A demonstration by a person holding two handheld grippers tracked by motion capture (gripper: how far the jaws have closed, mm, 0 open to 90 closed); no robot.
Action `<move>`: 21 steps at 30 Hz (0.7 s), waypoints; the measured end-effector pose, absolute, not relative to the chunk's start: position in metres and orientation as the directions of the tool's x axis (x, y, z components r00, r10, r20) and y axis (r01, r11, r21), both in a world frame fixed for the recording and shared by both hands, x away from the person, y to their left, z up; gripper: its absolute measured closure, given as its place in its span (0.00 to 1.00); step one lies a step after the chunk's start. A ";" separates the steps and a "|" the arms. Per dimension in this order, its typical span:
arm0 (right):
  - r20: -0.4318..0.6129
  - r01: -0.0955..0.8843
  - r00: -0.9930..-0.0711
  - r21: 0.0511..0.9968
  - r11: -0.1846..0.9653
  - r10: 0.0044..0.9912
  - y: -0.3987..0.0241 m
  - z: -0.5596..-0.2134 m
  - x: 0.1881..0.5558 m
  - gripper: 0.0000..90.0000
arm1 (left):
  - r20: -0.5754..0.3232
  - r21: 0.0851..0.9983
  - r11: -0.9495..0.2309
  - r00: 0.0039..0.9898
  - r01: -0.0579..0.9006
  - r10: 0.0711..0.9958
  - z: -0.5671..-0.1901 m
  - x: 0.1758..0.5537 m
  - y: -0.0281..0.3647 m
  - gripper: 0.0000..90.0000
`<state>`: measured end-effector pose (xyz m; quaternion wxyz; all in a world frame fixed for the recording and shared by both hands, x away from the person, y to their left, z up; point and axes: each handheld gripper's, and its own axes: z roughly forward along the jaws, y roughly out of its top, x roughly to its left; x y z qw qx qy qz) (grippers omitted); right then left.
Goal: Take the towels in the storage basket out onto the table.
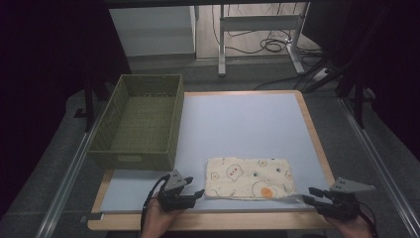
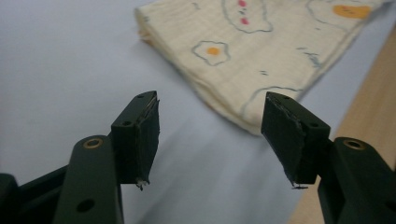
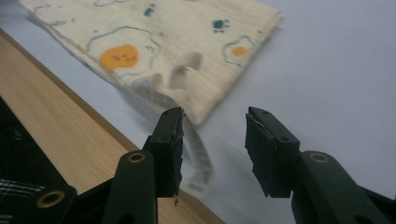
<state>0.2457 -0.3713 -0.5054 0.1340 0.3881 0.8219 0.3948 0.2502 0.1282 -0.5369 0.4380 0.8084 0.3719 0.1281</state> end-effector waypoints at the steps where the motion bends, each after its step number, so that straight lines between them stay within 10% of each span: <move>1: 0.081 0.533 -0.654 0.755 0.382 0.752 -0.375 -0.504 0.246 0.63 | -0.123 0.802 -0.331 0.680 0.497 0.723 -0.535 0.255 0.129 0.41; 21: 0.050 0.532 -0.644 0.747 0.399 0.764 -0.329 -0.498 0.355 0.72 | -0.087 0.774 -0.321 0.595 0.546 0.799 -0.522 0.341 0.084 0.57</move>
